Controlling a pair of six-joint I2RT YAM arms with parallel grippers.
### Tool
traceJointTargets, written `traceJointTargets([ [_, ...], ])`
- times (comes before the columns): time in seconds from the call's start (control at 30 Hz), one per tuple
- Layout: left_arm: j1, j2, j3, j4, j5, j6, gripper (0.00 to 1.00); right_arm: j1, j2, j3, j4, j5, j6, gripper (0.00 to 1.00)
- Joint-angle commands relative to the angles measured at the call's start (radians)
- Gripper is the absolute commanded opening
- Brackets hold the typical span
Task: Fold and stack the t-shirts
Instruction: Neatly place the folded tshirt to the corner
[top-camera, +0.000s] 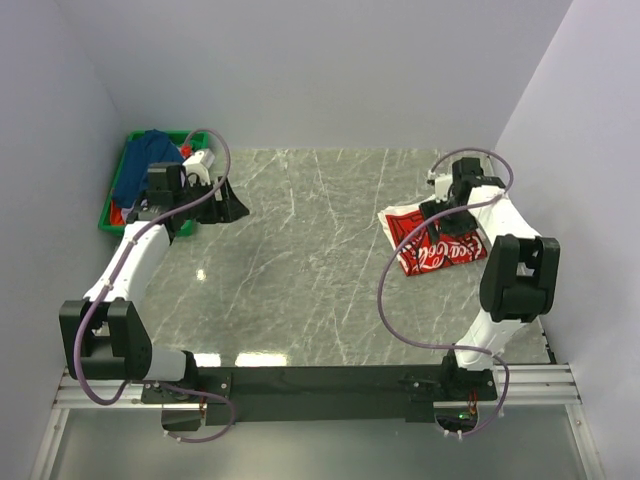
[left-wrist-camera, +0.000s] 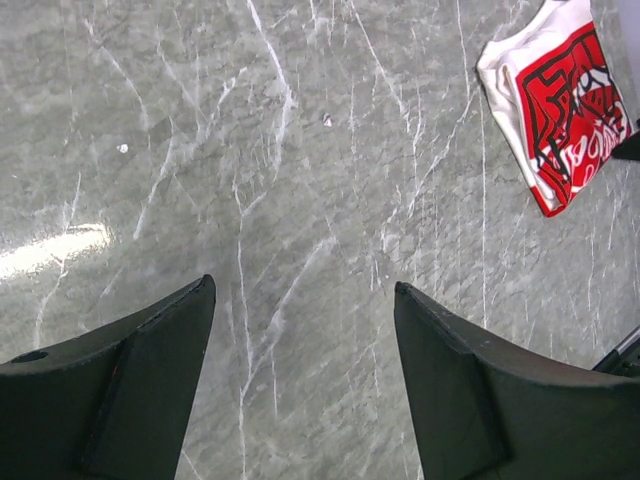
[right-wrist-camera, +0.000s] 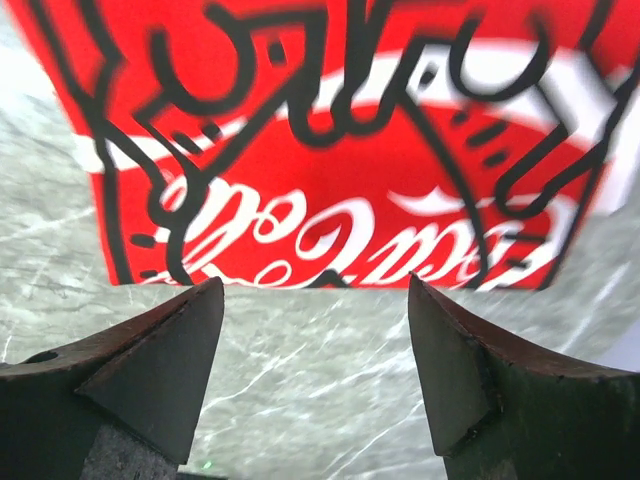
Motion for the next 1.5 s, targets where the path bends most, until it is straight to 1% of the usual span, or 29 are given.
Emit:
traceJointTargets([
  [0.0,0.004,0.003,0.053,0.021,0.032,-0.006,0.78,-0.008,0.012,-0.058,0.003,0.051,0.08,0.79],
  [0.07,0.002,0.003,0.064,0.017,0.04,-0.02,0.78,-0.008,0.035,-0.062,0.004,0.077,0.105,0.78],
  [0.17,0.004,-0.003,0.07,0.022,0.046,-0.026,0.78,-0.008,0.098,-0.055,0.018,0.097,0.128,0.73],
  [0.27,0.002,0.003,0.081,0.011,0.037,-0.02,0.78,-0.011,0.19,0.0,0.01,0.099,0.16,0.68],
  [0.4,0.004,0.004,0.087,0.001,0.019,-0.004,0.78,-0.031,0.332,0.164,-0.025,0.068,0.235,0.59],
  [0.47,0.004,0.004,0.09,-0.007,0.005,0.006,0.78,-0.043,0.377,0.262,-0.042,0.066,0.277,0.59],
  [0.57,0.008,0.003,0.095,-0.018,-0.008,0.019,0.78,-0.052,0.449,0.353,-0.049,0.083,0.315,0.59],
  [0.63,0.008,0.004,0.101,-0.03,-0.018,0.028,0.78,-0.061,0.509,0.457,-0.063,0.1,0.335,0.59],
  [0.67,0.008,0.007,0.107,-0.035,-0.021,0.037,0.78,-0.065,0.547,0.529,-0.068,0.102,0.341,0.59],
  [0.77,0.034,0.015,0.122,-0.053,-0.032,0.052,0.78,-0.072,0.606,0.652,-0.062,0.137,0.323,0.59],
  [0.83,0.042,0.021,0.129,-0.065,-0.034,0.057,0.78,-0.081,0.642,0.694,-0.04,0.157,0.3,0.59],
  [0.87,0.043,0.026,0.133,-0.068,-0.034,0.06,0.78,-0.083,0.655,0.73,-0.037,0.164,0.295,0.54],
  [0.9,0.048,0.029,0.136,-0.071,-0.035,0.063,0.78,-0.085,0.664,0.738,-0.03,0.171,0.292,0.51],
  [0.93,0.047,0.03,0.138,-0.076,-0.038,0.065,0.78,-0.086,0.667,0.744,-0.007,0.181,0.294,0.51],
  [1.03,0.05,0.041,0.15,-0.085,-0.041,0.075,0.78,-0.088,0.687,0.789,0.019,0.221,0.294,0.54],
  [1.07,0.05,0.049,0.156,-0.094,-0.043,0.078,0.78,-0.089,0.702,0.809,0.026,0.232,0.291,0.53],
  [1.2,0.053,0.07,0.187,-0.117,-0.044,0.091,0.78,-0.104,0.737,0.833,0.047,0.267,0.295,0.55],
  [1.47,0.053,0.084,0.201,-0.136,-0.038,0.098,0.78,-0.149,0.761,0.861,0.052,0.223,0.312,0.53],
])
